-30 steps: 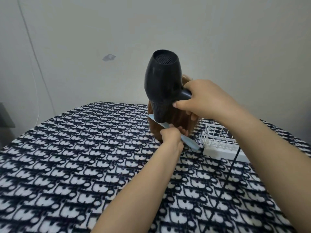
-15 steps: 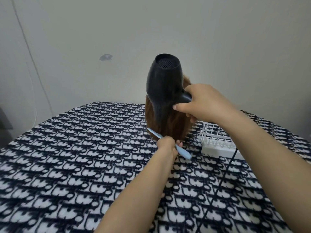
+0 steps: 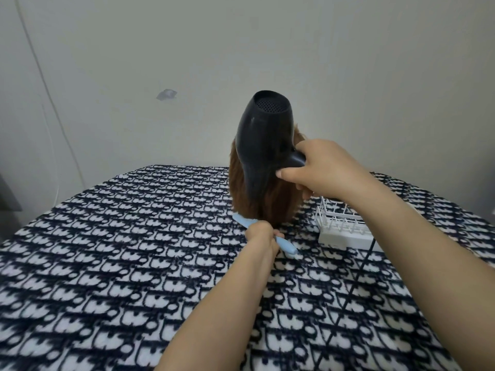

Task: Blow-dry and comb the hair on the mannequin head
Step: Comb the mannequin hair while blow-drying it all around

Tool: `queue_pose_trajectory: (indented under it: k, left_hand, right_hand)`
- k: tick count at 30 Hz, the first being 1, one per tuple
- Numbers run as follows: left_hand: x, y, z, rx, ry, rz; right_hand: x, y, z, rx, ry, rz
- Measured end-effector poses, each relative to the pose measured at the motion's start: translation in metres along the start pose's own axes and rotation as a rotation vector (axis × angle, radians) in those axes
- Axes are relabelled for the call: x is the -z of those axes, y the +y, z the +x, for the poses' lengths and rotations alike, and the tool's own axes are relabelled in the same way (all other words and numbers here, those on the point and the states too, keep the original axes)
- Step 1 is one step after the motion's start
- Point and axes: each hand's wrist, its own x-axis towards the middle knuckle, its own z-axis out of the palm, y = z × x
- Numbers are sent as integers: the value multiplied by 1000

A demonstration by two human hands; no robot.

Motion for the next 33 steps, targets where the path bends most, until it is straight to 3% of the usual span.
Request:
queue_pose_trajectory:
  k: [8, 12, 16, 22, 26, 28, 31, 33]
  left_hand:
    - [13, -3, -5, -48, 6, 104]
    - [29, -13, 12, -8, 139, 225]
    - [34, -16, 12, 4, 172, 235]
    - [26, -8, -5, -175, 116, 90]
    - [4, -11, -22, -442, 64, 138]
    - [-8, -13, -31, -485, 29, 159]
    - [-25, -14, -36, -402, 11, 195]
    - [-30, -14, -33, -216, -3, 183]
  right_hand:
    - [-6, -2, -2, 19, 67, -86]
    - [-7, -4, -3, 36, 71, -24]
    - [-8, -5, -2, 42, 101, -47]
    - [-8, -1, -2, 37, 113, -50]
    - [-9, -1, -4, 64, 137, -62]
    - [-9, -4, -5, 91, 192, -142]
    - [-6, -5, -5, 72, 113, 8]
    - [-6, -5, -5, 68, 121, -17]
